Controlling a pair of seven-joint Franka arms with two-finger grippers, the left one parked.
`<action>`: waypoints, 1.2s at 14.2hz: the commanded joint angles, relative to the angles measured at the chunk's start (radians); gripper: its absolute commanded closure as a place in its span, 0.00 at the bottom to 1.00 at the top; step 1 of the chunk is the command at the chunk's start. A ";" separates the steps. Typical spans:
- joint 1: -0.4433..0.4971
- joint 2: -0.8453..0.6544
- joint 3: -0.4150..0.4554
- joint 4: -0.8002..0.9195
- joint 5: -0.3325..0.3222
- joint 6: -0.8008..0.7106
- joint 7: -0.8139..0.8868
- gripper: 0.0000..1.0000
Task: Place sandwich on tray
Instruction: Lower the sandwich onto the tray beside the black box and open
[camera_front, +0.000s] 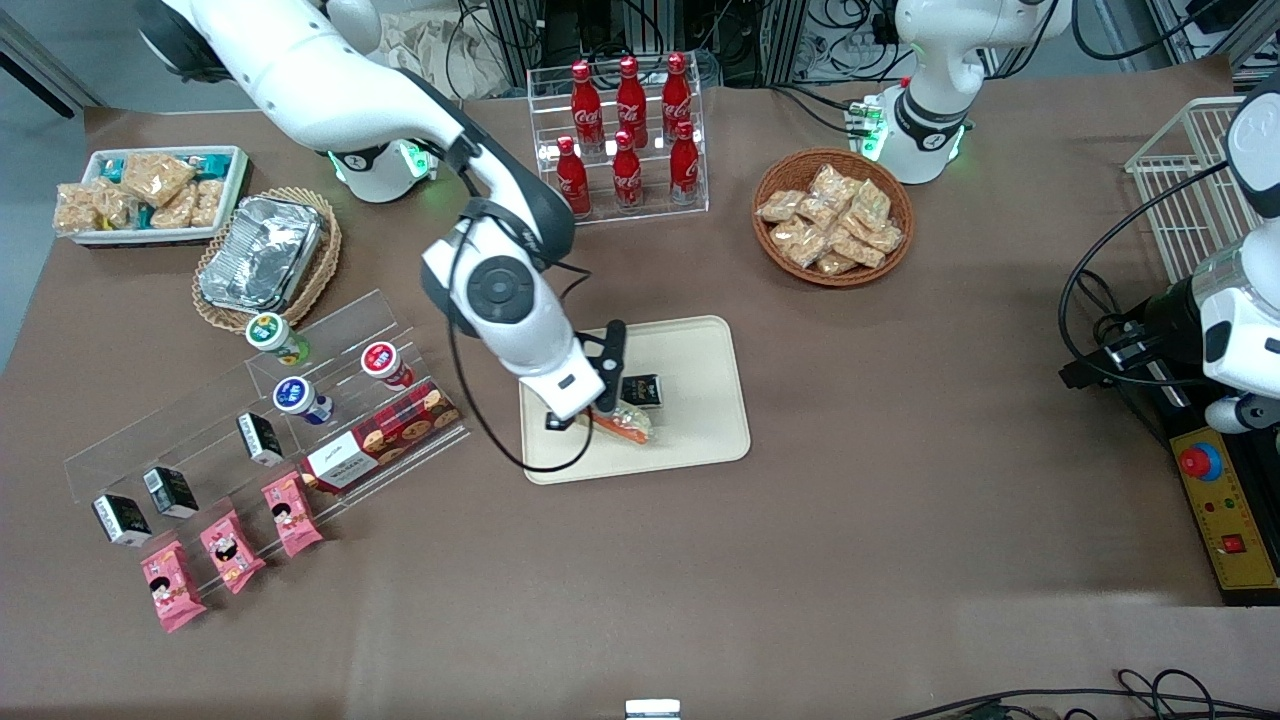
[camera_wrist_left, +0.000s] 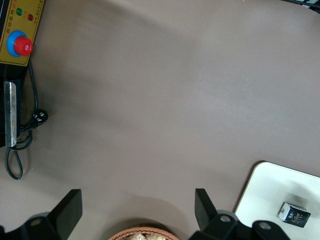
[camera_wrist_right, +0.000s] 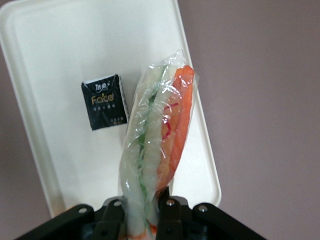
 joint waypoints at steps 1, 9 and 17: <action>0.025 0.069 -0.001 0.037 -0.114 0.053 0.051 0.78; 0.062 0.135 -0.002 0.039 -0.236 0.123 0.218 0.19; -0.084 -0.063 -0.001 0.054 0.058 -0.086 0.217 0.02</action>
